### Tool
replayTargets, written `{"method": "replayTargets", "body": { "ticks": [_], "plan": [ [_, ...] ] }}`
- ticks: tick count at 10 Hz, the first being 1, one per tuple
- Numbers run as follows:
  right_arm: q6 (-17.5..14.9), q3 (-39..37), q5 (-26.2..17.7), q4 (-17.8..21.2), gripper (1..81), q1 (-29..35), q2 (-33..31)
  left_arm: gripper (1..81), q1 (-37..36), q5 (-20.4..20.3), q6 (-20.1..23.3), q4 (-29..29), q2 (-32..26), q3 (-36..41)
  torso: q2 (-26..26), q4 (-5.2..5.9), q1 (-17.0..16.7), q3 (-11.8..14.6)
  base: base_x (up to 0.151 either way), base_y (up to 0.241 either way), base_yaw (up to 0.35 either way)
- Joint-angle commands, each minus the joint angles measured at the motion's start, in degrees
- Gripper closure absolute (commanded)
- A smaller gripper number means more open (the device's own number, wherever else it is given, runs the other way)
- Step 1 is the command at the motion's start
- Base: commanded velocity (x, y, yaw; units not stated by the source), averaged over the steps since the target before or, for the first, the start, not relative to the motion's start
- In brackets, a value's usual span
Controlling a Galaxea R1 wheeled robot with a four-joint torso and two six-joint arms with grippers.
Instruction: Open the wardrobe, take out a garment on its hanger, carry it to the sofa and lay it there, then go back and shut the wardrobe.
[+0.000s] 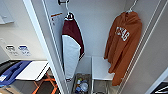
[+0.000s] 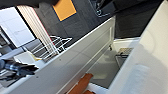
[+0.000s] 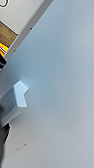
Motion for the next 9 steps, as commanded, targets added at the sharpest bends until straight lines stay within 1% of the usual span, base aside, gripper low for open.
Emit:
{"method": "replayTargets", "body": {
  "ticks": [1, 2, 3, 4, 5, 6, 7, 9],
  "plan": [
    [3.17, 5.45, 12.49, -6.34, 1.0, -15.95, -12.54, 1.0, 28.31, -43.6, -0.61, 9.21, -3.59, -19.01, 0.0, 0.0, 0.0, -0.02, 0.0, 0.0, 0.0],
    [7.07, 0.02, 18.68, -4.49, 1.0, -21.32, -12.12, 1.0, 30.53, -45.49, -2.97, 6.95, 0.95, -25.66, 0.0, 0.0, 0.0, 0.0, 0.0, 0.0, 0.0],
    [11.14, -5.52, 20.12, -3.77, 1.0, -25.47, -10.03, 1.0, 30.89, -44.97, -5.52, 3.43, 6.22, -33.21, 0.0, 0.0, 0.0, 0.02, 0.0, 0.0, 0.0],
    [14.39, -11.14, 19.87, -3.76, 1.0, -28.55, -5.83, 1.0, 30.98, -44.52, -8.76, 1.48, 11.84, -40.77, -0.02, 0.02, -0.02, 0.07, 0.0, 0.0, 0.0],
    [16.17, -16.59, 19.68, -3.76, 1.0, -31.02, -0.56, 1.0, 30.81, -44.35, -12.11, 1.29, 16.61, -47.56, -0.07, 0.0, -0.09, 0.07, 0.0, 0.0, 0.0],
    [17.92, -22.05, 19.68, -3.67, 1.0, -33.05, 4.38, 1.0, 30.55, -42.86, -14.15, 1.2, 20.57, -52.6, -0.13, 0.0, -0.19, 0.11, 0.0, 0.0, 0.0],
    [19.42, -27.06, 19.16, -3.76, 1.0, -34.11, 9.37, 1.0, 30.28, -41.29, -14.78, 0.08, 24.52, -57.77, -0.18, 0.0, -0.28, 0.13, 0.0, 0.0, 0.0],
    [21.18, -36.28, 15.49, -3.5, 1.0, -35.08, 17.64, 1.0, 29.32, -36.72, -14.86, -2.31, 32.69, -68.74, -0.22, 0.0, -0.33, 0.15, 0.0, 0.0, 0.0]
  ]
}}
